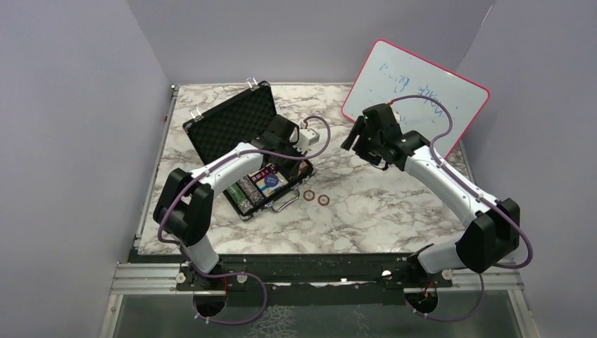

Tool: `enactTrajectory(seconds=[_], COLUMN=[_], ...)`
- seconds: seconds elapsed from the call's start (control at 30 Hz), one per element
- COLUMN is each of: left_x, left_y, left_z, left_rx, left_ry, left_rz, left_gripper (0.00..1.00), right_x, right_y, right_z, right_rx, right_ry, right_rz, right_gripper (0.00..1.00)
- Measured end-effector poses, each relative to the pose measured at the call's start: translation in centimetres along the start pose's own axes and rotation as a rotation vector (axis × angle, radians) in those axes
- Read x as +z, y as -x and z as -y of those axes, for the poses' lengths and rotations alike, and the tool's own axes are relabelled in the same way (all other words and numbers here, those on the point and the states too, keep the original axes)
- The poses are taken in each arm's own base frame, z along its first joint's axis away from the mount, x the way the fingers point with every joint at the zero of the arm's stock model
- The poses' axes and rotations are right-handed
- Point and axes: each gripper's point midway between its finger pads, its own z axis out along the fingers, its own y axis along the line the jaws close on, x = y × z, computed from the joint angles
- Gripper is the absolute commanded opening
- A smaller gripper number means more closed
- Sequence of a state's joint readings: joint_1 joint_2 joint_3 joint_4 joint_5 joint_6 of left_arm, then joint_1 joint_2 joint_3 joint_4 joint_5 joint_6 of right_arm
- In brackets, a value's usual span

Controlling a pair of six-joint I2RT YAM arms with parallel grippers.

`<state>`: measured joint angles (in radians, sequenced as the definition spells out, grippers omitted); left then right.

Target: Pack up texas hold em set

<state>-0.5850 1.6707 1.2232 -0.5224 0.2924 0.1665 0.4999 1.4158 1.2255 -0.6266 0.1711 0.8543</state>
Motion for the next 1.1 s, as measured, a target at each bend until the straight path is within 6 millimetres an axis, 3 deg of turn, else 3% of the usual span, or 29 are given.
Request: enactTrajectory(seconds=[0.3,0.57,0.8,1.0,1.1], left_x=[0.8,1.5,1.4,0.1,-1.9], left_y=[-1.0,-1.8,-1.7,0.0,2.4], left_z=[-0.7,-1.1,-1.2,-1.2,-1.2], left_rx=[0.004,0.021,0.022,0.025,0.019], left_ry=[0.042,0.07,0.079,0.093,0.124], left_rz=[-0.054,-0.092,-0.092,-0.032,0.068], left_gripper=[0.01,0.31,0.36,0.37,0.42], right_x=[0.3,0.5,0.7,0.8,1.2], right_y=[-0.2,-0.3,-0.4,-0.7,-1.2], right_z=[0.1,0.0,0.1,0.2,0.3], right_rx=[-0.003,-0.004,-0.007,-0.028,-0.067], right_ry=[-0.005,-0.005,-0.008,-0.005,0.003], right_rz=[-0.009,-0.015,-0.018,-0.029,-0.048], right_gripper=[0.7,0.7,0.7,0.71,0.71])
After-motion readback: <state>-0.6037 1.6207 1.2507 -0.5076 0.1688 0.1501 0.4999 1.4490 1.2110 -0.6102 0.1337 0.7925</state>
